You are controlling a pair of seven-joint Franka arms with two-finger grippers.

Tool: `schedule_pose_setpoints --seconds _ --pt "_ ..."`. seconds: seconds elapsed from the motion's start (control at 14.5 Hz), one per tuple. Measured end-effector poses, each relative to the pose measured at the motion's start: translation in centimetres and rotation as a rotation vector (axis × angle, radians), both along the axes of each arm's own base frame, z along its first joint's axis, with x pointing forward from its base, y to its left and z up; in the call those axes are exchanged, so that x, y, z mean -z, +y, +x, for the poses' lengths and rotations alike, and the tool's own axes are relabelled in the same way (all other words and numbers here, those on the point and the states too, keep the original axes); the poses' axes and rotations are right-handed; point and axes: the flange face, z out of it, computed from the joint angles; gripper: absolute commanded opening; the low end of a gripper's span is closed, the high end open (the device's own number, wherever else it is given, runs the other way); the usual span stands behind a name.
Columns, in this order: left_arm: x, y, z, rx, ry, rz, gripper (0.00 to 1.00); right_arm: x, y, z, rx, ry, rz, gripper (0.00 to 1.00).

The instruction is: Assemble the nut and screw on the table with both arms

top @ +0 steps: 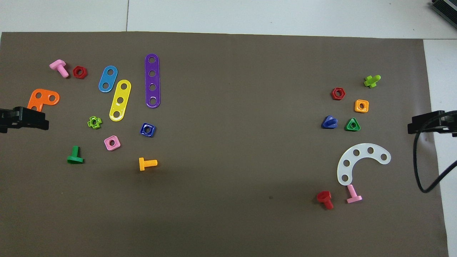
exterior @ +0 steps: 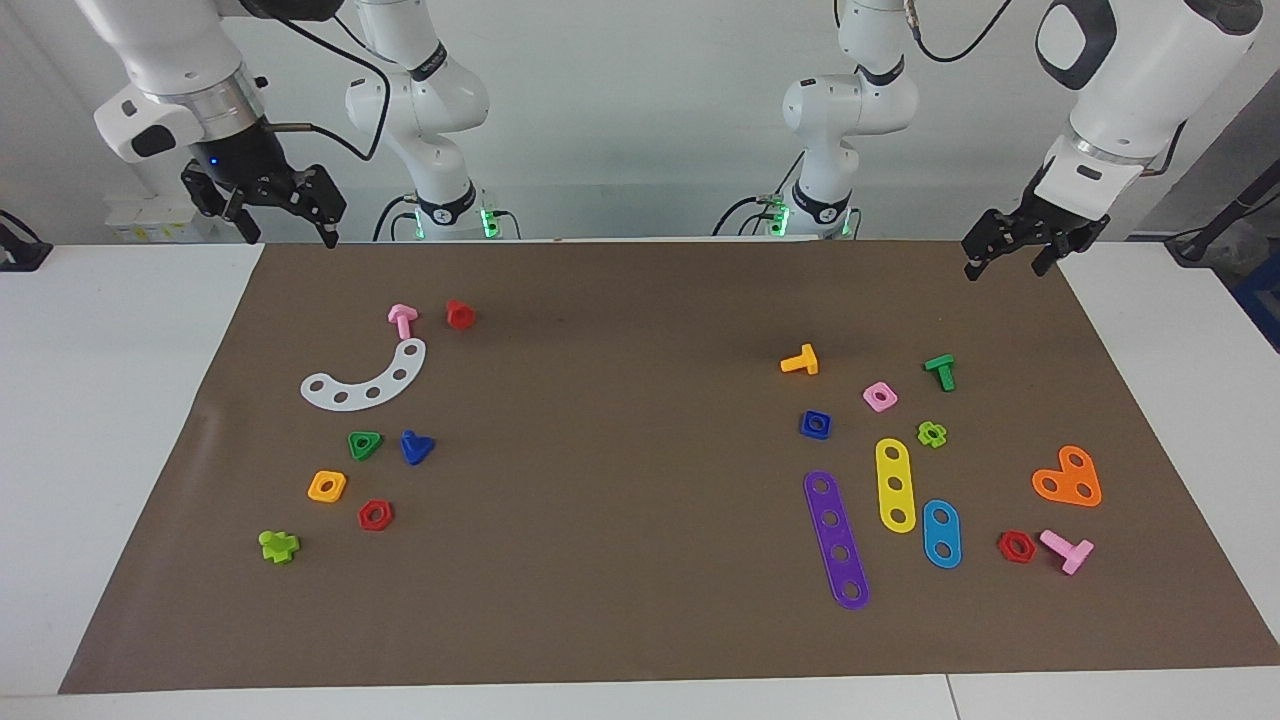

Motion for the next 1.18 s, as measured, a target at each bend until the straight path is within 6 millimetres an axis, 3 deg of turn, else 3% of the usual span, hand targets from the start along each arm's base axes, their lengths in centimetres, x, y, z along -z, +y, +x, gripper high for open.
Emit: schedule_pose_setpoints --seconds 0.14,0.28,0.48,0.76,0.97,1.18 --pt "0.0 0.0 0.0 0.000 0.000 0.000 1.00 1.4 0.2 1.4 -0.027 -0.022 0.014 1.00" --pt "0.0 0.0 0.0 0.000 0.000 0.000 1.00 4.6 0.5 3.1 -0.063 -0.034 0.028 1.00" --pt "0.0 0.0 0.0 0.000 0.000 0.000 1.00 12.1 1.0 5.0 -0.118 -0.035 0.031 1.00" --pt "0.0 0.0 0.0 0.000 0.000 0.000 1.00 22.2 2.0 5.9 -0.201 -0.042 0.019 1.00" --pt "0.0 0.0 0.0 0.000 0.000 0.000 1.00 26.7 3.4 6.5 -0.247 -0.061 0.007 0.99" --pt "0.0 0.0 0.0 0.000 0.000 0.000 1.00 30.2 4.8 6.9 -0.270 -0.079 -0.003 0.88"
